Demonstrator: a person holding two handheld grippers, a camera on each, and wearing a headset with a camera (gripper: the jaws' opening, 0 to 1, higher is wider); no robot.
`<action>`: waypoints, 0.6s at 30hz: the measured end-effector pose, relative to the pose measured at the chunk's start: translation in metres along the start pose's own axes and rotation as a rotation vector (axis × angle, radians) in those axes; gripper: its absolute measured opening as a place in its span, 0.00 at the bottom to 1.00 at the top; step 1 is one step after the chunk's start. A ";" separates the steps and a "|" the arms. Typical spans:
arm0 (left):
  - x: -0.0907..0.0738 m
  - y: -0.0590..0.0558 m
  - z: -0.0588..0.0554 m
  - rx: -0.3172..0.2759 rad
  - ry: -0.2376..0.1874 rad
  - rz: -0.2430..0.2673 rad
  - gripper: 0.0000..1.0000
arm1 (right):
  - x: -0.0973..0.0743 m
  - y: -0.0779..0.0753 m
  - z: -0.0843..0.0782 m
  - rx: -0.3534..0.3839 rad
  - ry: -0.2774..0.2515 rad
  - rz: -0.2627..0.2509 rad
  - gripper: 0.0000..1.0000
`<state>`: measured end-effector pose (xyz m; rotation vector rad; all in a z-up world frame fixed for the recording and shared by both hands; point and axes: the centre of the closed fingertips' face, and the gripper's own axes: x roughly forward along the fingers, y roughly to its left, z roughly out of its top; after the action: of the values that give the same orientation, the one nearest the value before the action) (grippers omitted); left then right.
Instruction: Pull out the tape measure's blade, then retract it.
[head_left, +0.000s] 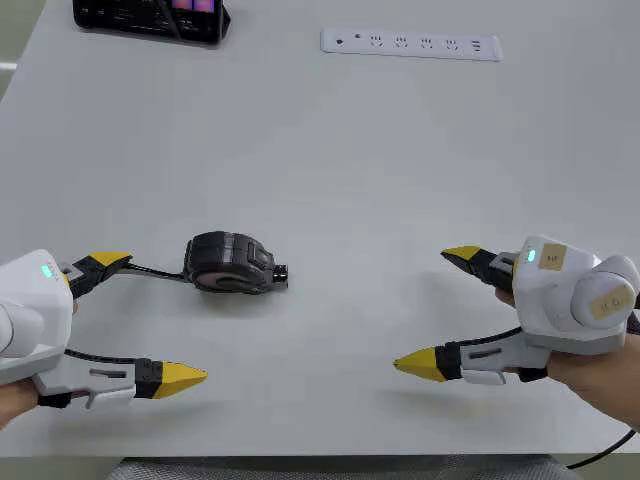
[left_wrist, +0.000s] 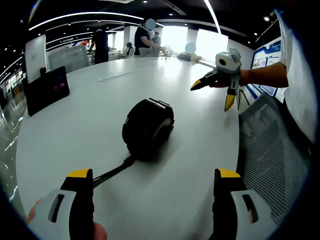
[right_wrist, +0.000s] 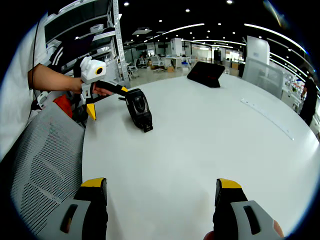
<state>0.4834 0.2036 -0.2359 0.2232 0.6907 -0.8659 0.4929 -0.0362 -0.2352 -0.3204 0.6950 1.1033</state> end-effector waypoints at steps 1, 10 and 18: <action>0.000 0.000 0.000 -0.001 0.000 -0.001 0.99 | 0.000 0.000 0.000 -0.001 0.001 -0.001 0.88; 0.000 0.001 0.000 -0.001 0.001 0.001 0.99 | 0.000 -0.001 -0.001 -0.004 0.005 -0.002 0.89; -0.001 0.001 0.000 -0.003 0.000 0.002 0.99 | 0.001 -0.002 0.001 -0.008 0.001 -0.008 0.91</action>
<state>0.4842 0.2048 -0.2357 0.2217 0.6919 -0.8630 0.4955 -0.0364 -0.2354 -0.3303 0.6891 1.0983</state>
